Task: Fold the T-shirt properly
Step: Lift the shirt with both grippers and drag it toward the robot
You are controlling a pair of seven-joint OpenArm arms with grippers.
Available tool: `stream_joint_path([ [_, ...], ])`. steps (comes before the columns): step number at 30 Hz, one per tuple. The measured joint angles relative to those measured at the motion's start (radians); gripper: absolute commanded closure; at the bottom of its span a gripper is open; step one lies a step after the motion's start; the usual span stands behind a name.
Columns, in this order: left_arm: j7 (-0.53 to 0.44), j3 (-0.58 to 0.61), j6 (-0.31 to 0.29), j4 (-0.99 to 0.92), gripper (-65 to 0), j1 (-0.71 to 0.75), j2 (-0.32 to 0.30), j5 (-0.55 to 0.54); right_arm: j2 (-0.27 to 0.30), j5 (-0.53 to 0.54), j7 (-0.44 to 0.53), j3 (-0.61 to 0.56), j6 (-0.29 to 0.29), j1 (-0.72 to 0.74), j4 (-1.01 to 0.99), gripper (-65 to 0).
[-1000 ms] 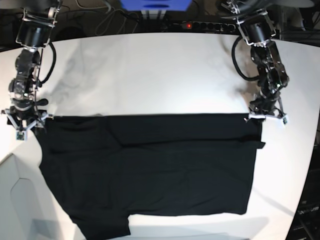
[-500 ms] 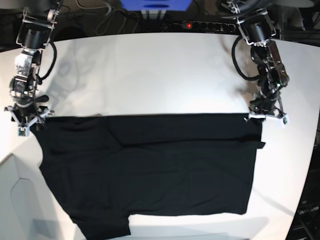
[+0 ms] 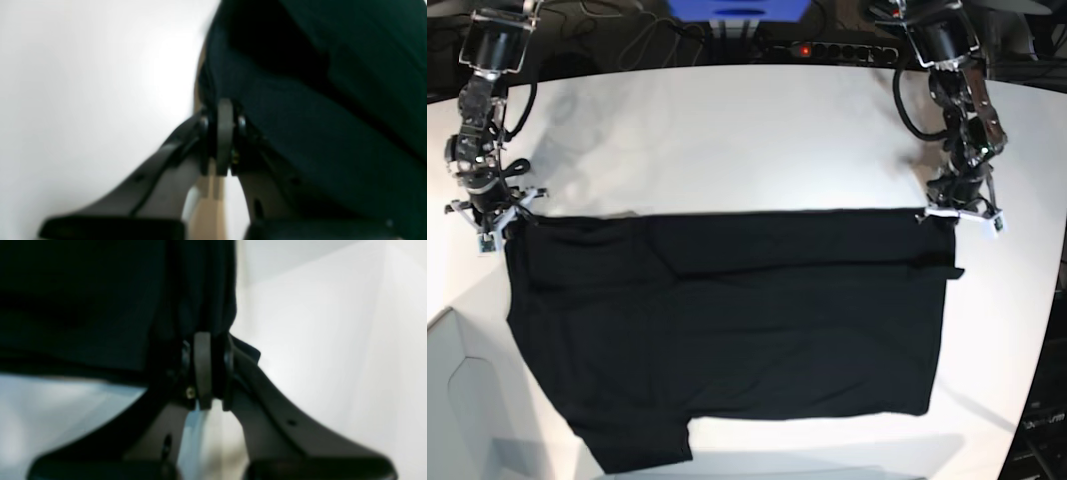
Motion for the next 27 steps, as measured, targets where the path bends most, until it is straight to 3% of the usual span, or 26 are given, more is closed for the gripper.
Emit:
stream_joint_path([
  [10, 0.011, 0.0, -0.003, 0.256, 0.0, 0.089, -0.006, 0.004, 0.05, 0.0, -0.119, -0.003, 0.013, -0.052, 0.19, 0.0],
  [14, 0.022, 0.002, -0.004, 0.305, 0.0, 0.082, -0.021, 0.003, 0.098, 0.001, -0.161, -0.013, 0.02, -0.043, 0.238, 0.0],
  [21, 0.019, 0.002, -0.011, 0.303, 0.0, -0.015, -0.034, -0.004, 0.149, 0.01, -0.257, -0.018, 0.029, 0.146, 0.243, 0.0],
  [27, 0.058, 0.002, -0.01, 0.286, 0.0, -0.048, -0.034, 0.0, 0.145, 0.015, -0.347, -0.018, 0.032, 0.299, 0.23, 0.0],
])
